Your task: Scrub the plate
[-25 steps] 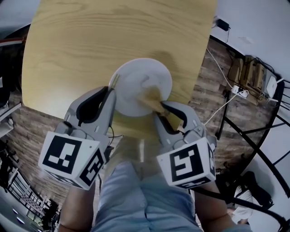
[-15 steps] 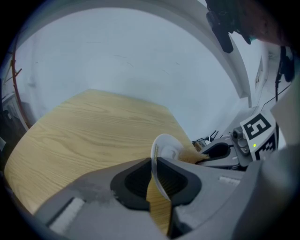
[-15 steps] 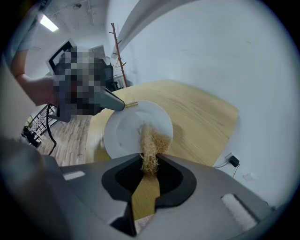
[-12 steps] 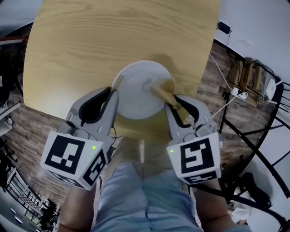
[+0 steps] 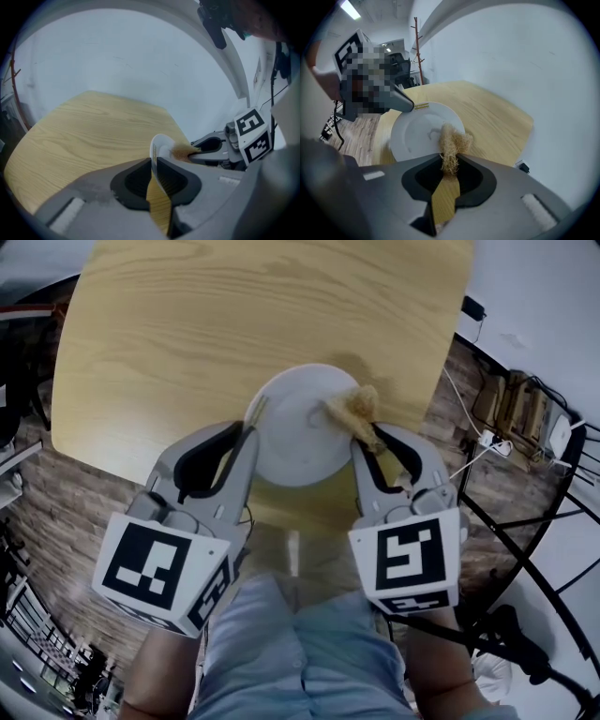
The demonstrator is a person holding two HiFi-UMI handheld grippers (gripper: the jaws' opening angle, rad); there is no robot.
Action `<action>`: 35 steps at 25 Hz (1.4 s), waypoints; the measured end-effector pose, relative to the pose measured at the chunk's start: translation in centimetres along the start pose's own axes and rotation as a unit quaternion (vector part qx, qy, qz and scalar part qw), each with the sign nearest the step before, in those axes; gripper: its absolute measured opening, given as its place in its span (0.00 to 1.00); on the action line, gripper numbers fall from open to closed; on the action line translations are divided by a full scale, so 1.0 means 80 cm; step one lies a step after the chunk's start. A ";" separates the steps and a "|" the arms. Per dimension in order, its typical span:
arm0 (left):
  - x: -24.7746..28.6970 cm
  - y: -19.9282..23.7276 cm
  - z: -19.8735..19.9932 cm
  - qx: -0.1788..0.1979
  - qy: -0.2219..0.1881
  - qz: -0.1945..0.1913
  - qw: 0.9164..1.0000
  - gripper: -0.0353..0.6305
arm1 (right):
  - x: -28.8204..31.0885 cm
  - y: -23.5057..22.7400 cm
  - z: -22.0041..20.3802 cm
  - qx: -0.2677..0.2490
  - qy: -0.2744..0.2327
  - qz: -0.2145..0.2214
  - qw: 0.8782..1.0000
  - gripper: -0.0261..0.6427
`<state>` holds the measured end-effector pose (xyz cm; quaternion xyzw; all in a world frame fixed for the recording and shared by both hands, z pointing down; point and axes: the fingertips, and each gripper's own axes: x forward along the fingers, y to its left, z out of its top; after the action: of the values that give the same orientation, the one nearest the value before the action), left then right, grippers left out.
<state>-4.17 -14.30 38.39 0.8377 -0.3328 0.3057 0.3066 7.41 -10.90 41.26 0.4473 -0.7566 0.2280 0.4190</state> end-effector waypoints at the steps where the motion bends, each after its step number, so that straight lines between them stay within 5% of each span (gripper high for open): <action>1: 0.000 0.001 0.000 -0.001 -0.001 0.001 1.000 0.14 | 0.000 0.000 0.003 -0.003 -0.002 -0.002 1.000 0.15; 14: -0.004 0.002 0.001 -0.013 -0.008 0.009 1.000 0.14 | 0.006 0.042 0.050 -0.043 -0.033 0.036 0.998 0.15; 24: 0.001 0.008 0.000 -0.019 -0.009 0.014 1.000 0.14 | 0.001 0.076 0.029 -0.050 -0.025 0.084 0.995 0.15; 35: 0.003 0.008 0.001 -0.009 -0.001 0.013 1.000 0.14 | -0.003 0.045 -0.005 -0.022 -0.002 0.057 0.998 0.15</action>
<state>-4.52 -14.82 38.73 0.8308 -0.3467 0.3063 0.3096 4.51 -8.72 41.40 0.3945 -0.7863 0.2346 0.4136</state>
